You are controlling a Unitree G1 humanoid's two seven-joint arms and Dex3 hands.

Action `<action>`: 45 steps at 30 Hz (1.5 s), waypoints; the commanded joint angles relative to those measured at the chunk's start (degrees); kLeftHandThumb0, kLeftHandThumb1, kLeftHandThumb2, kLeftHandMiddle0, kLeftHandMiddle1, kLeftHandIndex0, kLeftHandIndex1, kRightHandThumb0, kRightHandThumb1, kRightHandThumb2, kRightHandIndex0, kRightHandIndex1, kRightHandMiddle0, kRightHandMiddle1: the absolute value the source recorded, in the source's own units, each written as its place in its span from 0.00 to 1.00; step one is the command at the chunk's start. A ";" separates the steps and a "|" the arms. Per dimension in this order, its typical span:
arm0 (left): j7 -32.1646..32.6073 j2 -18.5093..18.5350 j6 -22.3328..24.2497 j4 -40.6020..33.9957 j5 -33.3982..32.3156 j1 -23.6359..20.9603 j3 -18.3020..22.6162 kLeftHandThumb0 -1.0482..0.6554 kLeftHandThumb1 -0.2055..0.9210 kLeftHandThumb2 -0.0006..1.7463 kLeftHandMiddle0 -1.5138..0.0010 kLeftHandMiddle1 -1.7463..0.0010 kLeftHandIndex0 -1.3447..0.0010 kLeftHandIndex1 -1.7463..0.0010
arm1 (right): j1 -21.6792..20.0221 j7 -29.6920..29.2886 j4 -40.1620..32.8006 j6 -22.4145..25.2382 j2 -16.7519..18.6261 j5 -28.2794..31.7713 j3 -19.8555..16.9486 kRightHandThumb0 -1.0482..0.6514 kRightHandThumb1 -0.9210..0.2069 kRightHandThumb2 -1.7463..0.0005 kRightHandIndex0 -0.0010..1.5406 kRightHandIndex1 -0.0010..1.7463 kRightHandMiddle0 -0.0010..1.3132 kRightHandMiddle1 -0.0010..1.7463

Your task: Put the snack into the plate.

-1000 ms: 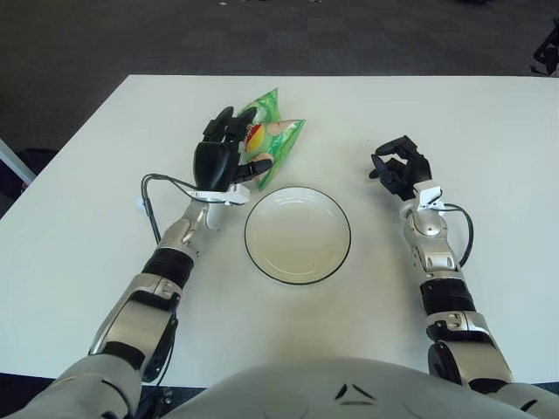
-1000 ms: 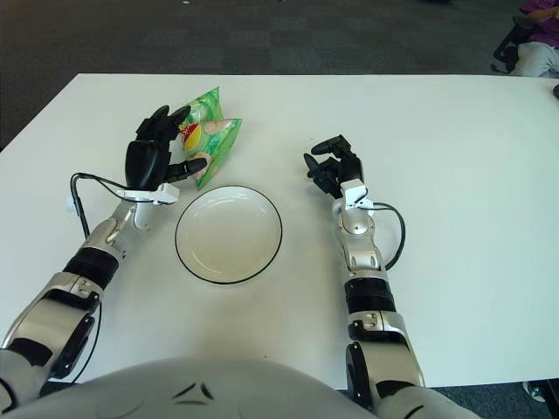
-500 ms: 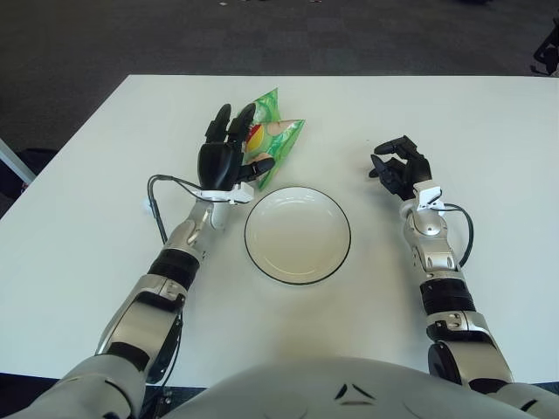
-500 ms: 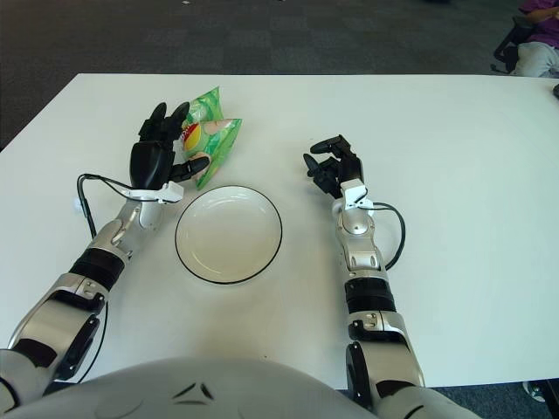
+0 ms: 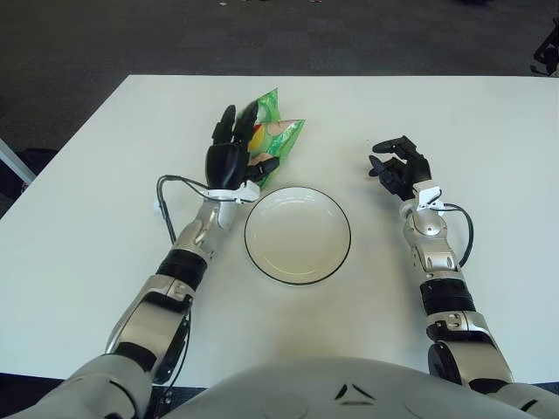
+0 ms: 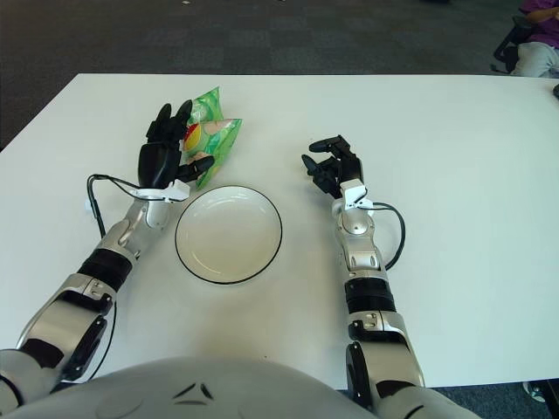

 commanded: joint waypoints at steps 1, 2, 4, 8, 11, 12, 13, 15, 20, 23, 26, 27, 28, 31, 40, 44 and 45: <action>-2.49 -0.74 0.37 -0.68 -2.05 -1.87 0.36 0.05 1.00 0.33 0.86 1.00 0.84 0.98 | -0.27 -0.29 -0.32 0.40 -0.26 -0.42 0.08 0.61 0.02 0.90 0.45 0.73 0.36 0.70; -3.07 -1.05 0.42 -0.73 -2.56 -2.14 0.39 0.05 1.00 0.33 0.86 1.00 0.84 0.98 | -0.28 -0.31 -0.29 0.39 -0.28 -0.46 0.10 0.61 0.02 0.90 0.45 0.73 0.36 0.70; -3.91 -1.47 0.56 -0.84 -3.15 -2.58 0.42 0.04 1.00 0.32 0.86 1.00 0.83 0.98 | -0.29 -0.35 -0.23 0.38 -0.31 -0.52 0.12 0.61 0.02 0.90 0.45 0.73 0.36 0.70; -5.06 -1.76 0.76 -1.25 -3.72 -2.95 0.39 0.04 1.00 0.31 0.86 1.00 0.82 0.97 | -0.19 -0.54 -0.35 0.40 -0.21 -0.69 0.26 0.61 0.02 0.90 0.46 0.72 0.36 0.70; -6.33 -2.05 0.78 -1.27 -3.98 -3.63 0.19 0.04 1.00 0.30 0.86 1.00 0.81 0.97 | -0.22 -0.71 -0.31 0.45 -0.18 -0.82 0.32 0.61 0.02 0.90 0.46 0.72 0.36 0.70; -6.76 -2.07 0.64 -1.13 -4.01 -3.95 0.08 0.04 1.00 0.30 0.86 1.00 0.81 0.97 | -0.23 -0.77 -0.31 0.48 -0.15 -0.87 0.34 0.61 0.02 0.90 0.46 0.72 0.36 0.70; -7.03 -2.07 0.55 -1.05 -4.03 -4.13 0.03 0.04 1.00 0.29 0.86 1.00 0.80 0.97 | -0.24 -0.80 -0.30 0.49 -0.13 -0.90 0.36 0.61 0.02 0.90 0.46 0.72 0.36 0.70; -7.42 -2.03 0.35 -0.71 -3.84 -4.70 -0.22 0.04 1.00 0.29 0.85 1.00 0.80 0.97 | -0.27 -0.84 -0.21 0.50 -0.14 -0.94 0.36 0.61 0.02 0.90 0.46 0.72 0.36 0.70; -8.06 -0.92 0.17 -0.27 -1.99 -5.98 -1.40 0.04 1.00 0.28 0.84 0.99 0.79 0.97 | -0.26 -0.89 -0.16 0.56 -0.11 -1.02 0.42 0.61 0.01 0.90 0.46 0.72 0.36 0.71; -8.55 0.07 0.88 -0.15 -0.19 -6.89 -2.32 0.04 1.00 0.28 0.83 0.99 0.78 0.97 | -0.25 -0.92 -0.12 0.60 -0.10 -1.05 0.45 0.61 0.01 0.90 0.46 0.72 0.36 0.71; -9.14 0.67 2.57 -0.14 1.35 -7.91 -3.00 0.03 1.00 0.28 0.82 0.99 0.77 0.97 | -0.27 -1.02 -0.13 0.69 -0.06 -1.14 0.52 0.61 0.01 0.90 0.46 0.71 0.36 0.71; -9.25 0.78 2.99 -0.17 1.70 -8.13 -3.13 0.03 1.00 0.29 0.81 0.99 0.77 0.96 | -0.27 -1.05 -0.14 0.72 -0.05 -1.16 0.54 0.61 0.01 0.90 0.46 0.71 0.36 0.71; -9.34 0.87 3.59 -0.17 2.18 -8.45 -3.33 0.03 1.00 0.29 0.81 0.99 0.76 0.96 | -0.29 -1.07 -0.12 0.73 -0.06 -1.18 0.56 0.61 0.01 0.90 0.46 0.71 0.36 0.71; -9.45 1.02 4.85 -0.20 3.03 -9.00 -3.78 0.03 1.00 0.29 0.81 0.99 0.75 0.96 | -0.33 -1.10 -0.04 0.74 -0.11 -1.20 0.59 0.61 0.01 0.91 0.46 0.71 0.36 0.71; -10.34 1.97 9.42 3.30 6.10 -12.86 -5.68 0.03 1.00 0.29 0.80 0.99 0.73 0.96 | -0.39 -1.37 0.11 0.85 -0.15 -1.33 0.75 0.61 0.01 0.91 0.47 0.71 0.36 0.71; -12.78 2.23 11.47 5.94 6.30 -15.19 -6.55 0.03 1.00 0.29 0.79 0.99 0.73 0.96 | -0.38 -1.51 0.05 0.97 -0.23 -1.31 0.86 0.61 0.01 0.91 0.47 0.70 0.36 0.71; -13.21 2.27 11.76 6.64 6.30 -15.71 -6.72 0.03 1.00 0.29 0.79 0.99 0.73 0.96 | -0.38 -1.54 0.02 1.01 -0.25 -1.31 0.89 0.61 0.01 0.91 0.47 0.70 0.36 0.71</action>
